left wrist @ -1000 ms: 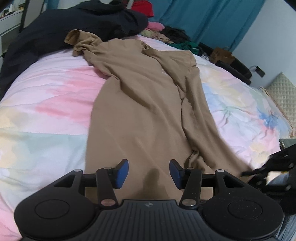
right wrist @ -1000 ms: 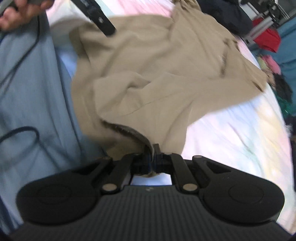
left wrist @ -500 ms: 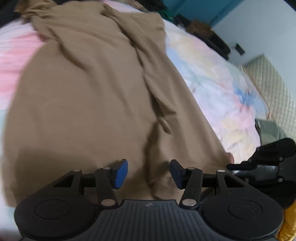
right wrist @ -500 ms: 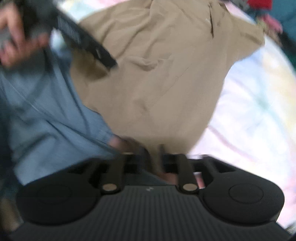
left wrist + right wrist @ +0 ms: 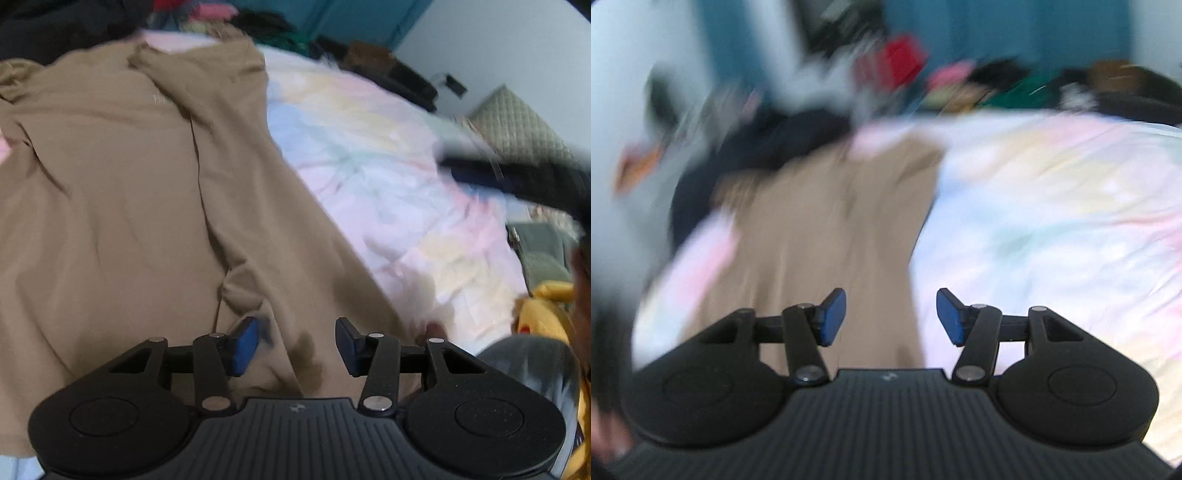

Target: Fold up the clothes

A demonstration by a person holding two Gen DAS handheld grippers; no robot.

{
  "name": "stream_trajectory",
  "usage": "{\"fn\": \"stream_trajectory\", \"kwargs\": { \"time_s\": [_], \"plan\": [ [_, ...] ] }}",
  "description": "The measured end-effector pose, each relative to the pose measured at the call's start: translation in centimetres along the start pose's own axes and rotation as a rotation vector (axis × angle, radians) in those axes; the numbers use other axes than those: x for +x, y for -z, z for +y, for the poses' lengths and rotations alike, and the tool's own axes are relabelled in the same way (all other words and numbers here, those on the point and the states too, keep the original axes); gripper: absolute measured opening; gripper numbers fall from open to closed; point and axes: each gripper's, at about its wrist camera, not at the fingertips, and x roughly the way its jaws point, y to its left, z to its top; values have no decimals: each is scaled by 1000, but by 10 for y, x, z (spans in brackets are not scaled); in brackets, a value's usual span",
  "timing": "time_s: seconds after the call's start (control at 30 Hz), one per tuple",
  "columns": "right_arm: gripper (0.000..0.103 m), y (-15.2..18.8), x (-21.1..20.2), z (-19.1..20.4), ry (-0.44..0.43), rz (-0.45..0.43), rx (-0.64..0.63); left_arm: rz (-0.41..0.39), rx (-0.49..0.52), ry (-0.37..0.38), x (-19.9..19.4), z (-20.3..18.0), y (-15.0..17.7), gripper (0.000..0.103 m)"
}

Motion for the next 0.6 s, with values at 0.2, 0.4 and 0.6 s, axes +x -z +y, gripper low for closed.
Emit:
{"fn": "stream_trajectory", "kwargs": {
  "time_s": [0.2, 0.4, 0.6],
  "plan": [
    [56, 8, 18, -34, 20, -250, 243, -52, 57, -103, -11, -25, 8, 42],
    [59, 23, 24, -77, 16, -198, 387, -100, 107, -92, -18, -34, 10, 43],
    [59, 26, 22, -74, -27, -210, 361, -69, 84, -92, -6, -29, 12, 43]
  ]
}}
